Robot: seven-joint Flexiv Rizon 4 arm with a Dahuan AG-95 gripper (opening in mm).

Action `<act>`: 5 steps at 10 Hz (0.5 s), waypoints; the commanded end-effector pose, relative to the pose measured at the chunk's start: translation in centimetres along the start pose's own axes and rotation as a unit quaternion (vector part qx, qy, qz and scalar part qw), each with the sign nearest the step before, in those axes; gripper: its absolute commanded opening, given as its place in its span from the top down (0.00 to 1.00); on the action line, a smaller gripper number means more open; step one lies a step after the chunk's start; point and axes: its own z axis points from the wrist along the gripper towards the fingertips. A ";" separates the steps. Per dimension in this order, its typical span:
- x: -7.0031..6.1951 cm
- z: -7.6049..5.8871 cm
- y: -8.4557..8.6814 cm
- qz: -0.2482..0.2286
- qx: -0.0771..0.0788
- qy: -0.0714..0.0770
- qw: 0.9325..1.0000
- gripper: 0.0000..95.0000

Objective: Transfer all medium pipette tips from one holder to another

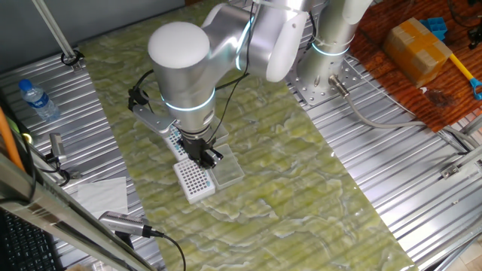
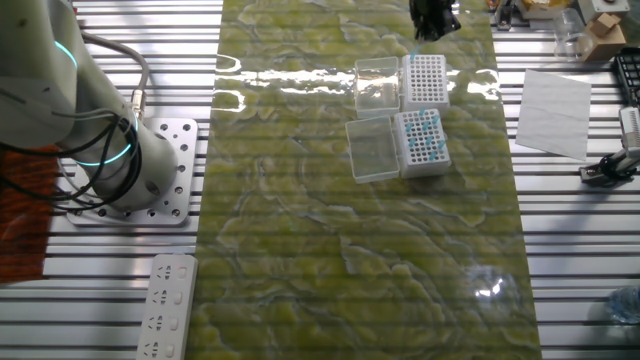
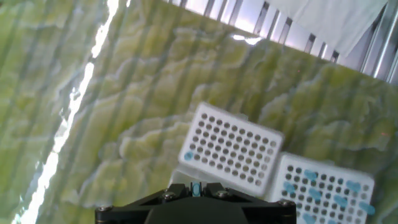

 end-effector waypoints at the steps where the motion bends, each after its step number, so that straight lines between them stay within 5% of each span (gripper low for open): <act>1: 0.1 0.0 0.0 -0.001 0.001 0.001 1.000 1.00; 5: 0.1 0.6 -0.2 -0.003 0.004 -0.002 1.000 1.00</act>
